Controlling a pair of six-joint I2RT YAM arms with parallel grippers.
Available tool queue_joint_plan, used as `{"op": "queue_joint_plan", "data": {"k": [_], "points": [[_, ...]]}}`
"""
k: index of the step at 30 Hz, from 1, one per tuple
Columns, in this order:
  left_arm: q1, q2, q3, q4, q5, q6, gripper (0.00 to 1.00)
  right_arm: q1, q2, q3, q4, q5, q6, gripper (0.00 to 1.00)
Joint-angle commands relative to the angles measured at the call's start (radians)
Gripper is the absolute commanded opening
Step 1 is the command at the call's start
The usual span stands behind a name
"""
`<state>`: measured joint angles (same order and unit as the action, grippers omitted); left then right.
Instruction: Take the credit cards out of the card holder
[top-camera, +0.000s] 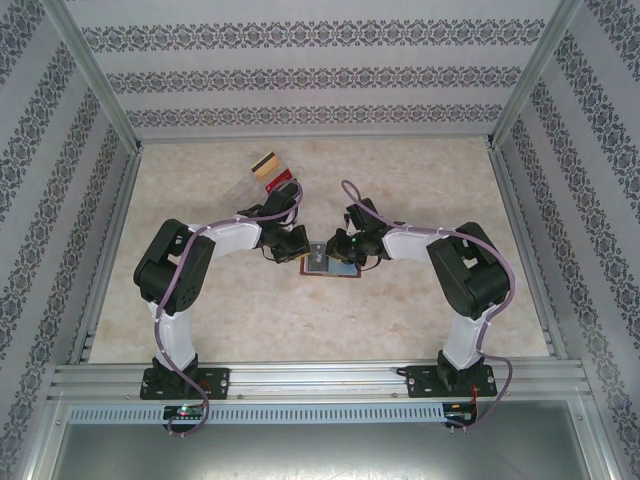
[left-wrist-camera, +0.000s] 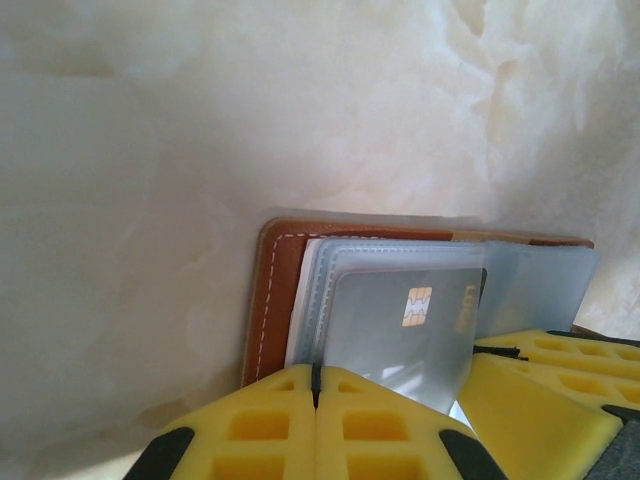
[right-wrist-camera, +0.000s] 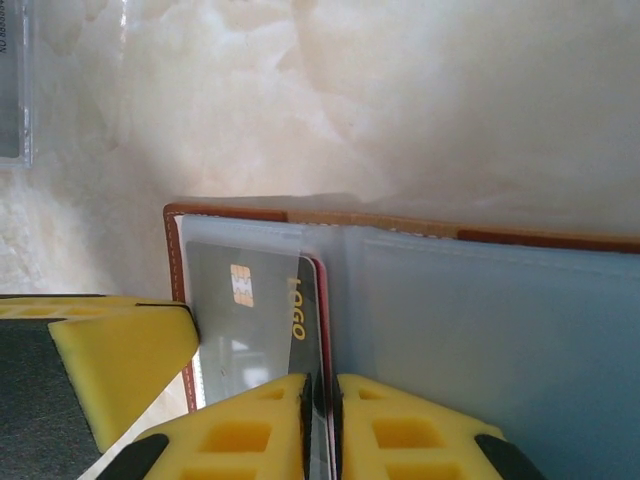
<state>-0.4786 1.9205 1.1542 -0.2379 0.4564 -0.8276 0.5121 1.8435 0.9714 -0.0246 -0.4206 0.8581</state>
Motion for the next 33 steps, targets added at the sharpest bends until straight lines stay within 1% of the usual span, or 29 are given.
{"op": "queue_joint_plan", "data": {"k": [1, 11, 16, 20, 24, 29, 31, 33], "points": [[-0.009, 0.035, -0.023, -0.01, -0.028, 0.007, 0.05, -0.004, 0.014, -0.016, 0.04, -0.043, -0.016, 0.17], [-0.009, 0.037, -0.035, 0.008, -0.016, -0.001, 0.04, -0.002, -0.001, -0.017, 0.051, -0.072, -0.03, 0.15], [-0.009, 0.038, -0.045, 0.016, -0.008, -0.006, 0.04, 0.003, -0.006, -0.016, 0.064, -0.08, -0.028, 0.17], [-0.009, 0.036, -0.051, 0.022, -0.004, -0.008, 0.04, 0.009, -0.007, -0.014, 0.067, -0.071, -0.022, 0.16], [-0.009, 0.034, -0.053, 0.022, -0.007, -0.009, 0.04, 0.009, -0.031, -0.023, 0.056, -0.032, -0.018, 0.11], [-0.009, 0.034, -0.05, 0.018, -0.011, -0.005, 0.04, 0.004, -0.04, -0.027, 0.061, -0.035, -0.015, 0.06], [-0.009, 0.034, -0.048, 0.02, -0.009, -0.004, 0.04, 0.005, -0.04, -0.028, 0.072, -0.044, -0.012, 0.06], [-0.01, 0.034, -0.048, 0.022, -0.005, -0.003, 0.04, 0.005, -0.039, -0.028, 0.088, -0.058, -0.009, 0.08]]}}
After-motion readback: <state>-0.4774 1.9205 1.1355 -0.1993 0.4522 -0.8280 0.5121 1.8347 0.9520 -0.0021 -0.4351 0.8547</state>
